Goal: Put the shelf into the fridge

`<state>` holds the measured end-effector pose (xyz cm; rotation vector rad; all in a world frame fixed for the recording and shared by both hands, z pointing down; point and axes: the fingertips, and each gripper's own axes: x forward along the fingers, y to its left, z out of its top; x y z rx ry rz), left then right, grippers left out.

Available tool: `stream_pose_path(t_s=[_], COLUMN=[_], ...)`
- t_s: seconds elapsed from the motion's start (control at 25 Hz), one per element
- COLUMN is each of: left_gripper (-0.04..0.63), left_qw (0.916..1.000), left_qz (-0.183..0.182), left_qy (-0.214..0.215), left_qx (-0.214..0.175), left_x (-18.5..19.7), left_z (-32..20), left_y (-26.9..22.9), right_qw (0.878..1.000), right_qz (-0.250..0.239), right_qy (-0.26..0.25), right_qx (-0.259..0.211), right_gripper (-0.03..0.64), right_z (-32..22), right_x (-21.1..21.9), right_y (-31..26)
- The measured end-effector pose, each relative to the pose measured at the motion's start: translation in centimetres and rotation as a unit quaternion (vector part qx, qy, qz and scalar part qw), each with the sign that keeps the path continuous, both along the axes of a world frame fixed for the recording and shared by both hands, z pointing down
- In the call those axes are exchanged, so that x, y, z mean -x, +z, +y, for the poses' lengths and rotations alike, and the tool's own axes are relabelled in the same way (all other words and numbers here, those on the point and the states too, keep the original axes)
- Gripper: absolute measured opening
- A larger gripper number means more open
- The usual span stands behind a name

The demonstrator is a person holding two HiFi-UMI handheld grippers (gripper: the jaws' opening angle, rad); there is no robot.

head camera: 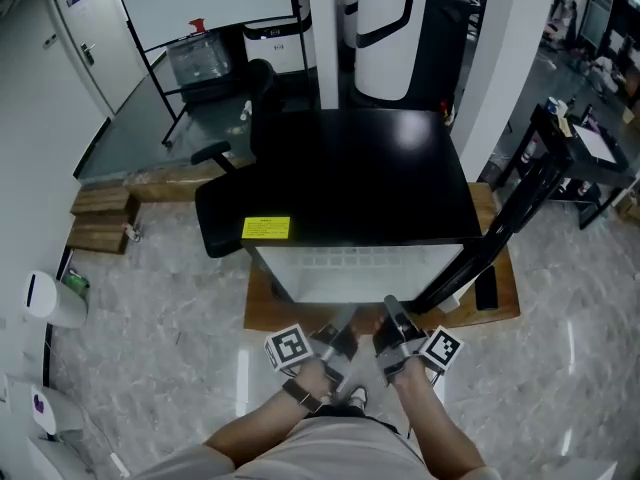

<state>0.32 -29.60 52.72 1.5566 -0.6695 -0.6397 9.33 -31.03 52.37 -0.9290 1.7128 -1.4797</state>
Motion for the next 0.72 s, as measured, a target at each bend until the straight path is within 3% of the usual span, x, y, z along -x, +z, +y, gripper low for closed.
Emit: stream_pose_path(t_s=[0.28,0.44,0.56,0.72], left_gripper=[0.006,0.006,0.006,0.006], left_qw=[0.9996,0.9992,0.9993,0.9994], left_qz=[-0.010,0.002,-0.012,-0.004], left_qy=[0.020,0.021,0.019,0.015], left_qx=[-0.020,-0.034,-0.030,-0.030], left_x=[-1.2,-1.3,-0.9,-0.7], left_z=[2.0,2.3,2.4,2.5], left_y=[-1.4,-2.5,-2.2,-2.5], right_qw=[1.000,1.000,1.000,1.000], right_qz=[0.000,0.001,0.000,0.000], right_qy=[-0.011,-0.016,-0.018,-0.023], right_qx=[-0.014,-0.018,-0.020,-0.019], right_gripper=[0.021,0.021,0.021,0.021], right_z=[2.7,3.3,3.4,3.7], right_x=[0.2,0.2,0.5,0.8], right_y=[-1.4,-1.8,-2.1,-2.2])
